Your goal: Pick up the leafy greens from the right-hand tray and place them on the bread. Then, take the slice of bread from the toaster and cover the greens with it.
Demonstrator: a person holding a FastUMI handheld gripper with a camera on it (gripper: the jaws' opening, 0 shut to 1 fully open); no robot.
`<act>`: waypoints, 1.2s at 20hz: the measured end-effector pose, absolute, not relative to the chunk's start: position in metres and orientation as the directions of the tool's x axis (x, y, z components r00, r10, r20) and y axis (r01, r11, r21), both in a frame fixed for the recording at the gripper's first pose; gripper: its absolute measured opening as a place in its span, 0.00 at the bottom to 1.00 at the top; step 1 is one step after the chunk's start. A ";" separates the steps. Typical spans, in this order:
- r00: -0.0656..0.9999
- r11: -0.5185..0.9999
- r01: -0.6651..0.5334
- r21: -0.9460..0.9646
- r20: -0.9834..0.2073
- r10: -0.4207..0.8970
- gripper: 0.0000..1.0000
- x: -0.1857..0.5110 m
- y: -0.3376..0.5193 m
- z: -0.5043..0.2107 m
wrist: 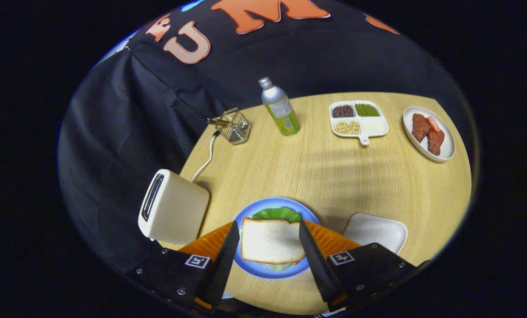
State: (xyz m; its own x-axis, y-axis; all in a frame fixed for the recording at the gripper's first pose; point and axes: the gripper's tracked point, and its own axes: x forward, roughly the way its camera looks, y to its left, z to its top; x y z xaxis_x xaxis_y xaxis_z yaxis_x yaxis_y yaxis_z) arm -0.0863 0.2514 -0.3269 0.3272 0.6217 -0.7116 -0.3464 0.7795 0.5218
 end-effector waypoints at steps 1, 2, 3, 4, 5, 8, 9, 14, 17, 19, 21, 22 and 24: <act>0.365 0.780 -0.365 0.509 -0.692 0.622 0.83 -0.080 0.246 -0.310; 0.391 0.780 -0.379 0.498 -0.678 0.623 0.83 -0.076 0.240 -0.293; 0.420 0.783 -0.389 0.486 -0.663 0.620 0.84 -0.073 0.232 -0.276; 0.458 0.786 -0.396 0.474 -0.640 0.617 0.86 -0.066 0.225 -0.257; 0.493 0.789 -0.399 0.466 -0.617 0.614 0.88 -0.060 0.217 -0.238; 0.600 0.798 -0.405 0.445 -0.529 0.600 0.92 -0.044 0.194 -0.184; 0.640 0.806 -0.411 0.425 -0.495 0.587 0.95 -0.037 0.184 -0.165; 0.742 0.829 -0.419 0.371 -0.386 0.548 0.98 -0.030 0.148 -0.096; 0.806 0.860 -0.404 0.312 -0.323 0.496 0.98 -0.024 0.125 -0.065; 0.850 0.886 -0.389 0.253 -0.273 0.451 0.99 -0.017 0.110 -0.043; 0.890 0.910 -0.364 0.199 -0.213 0.403 0.98 -0.012 0.097 -0.020; 0.907 0.918 -0.352 0.180 -0.177 0.382 0.99 -0.012 0.092 -0.009; 0.931 0.932 -0.325 0.159 -0.120 0.345 0.98 -0.012 0.082 0.012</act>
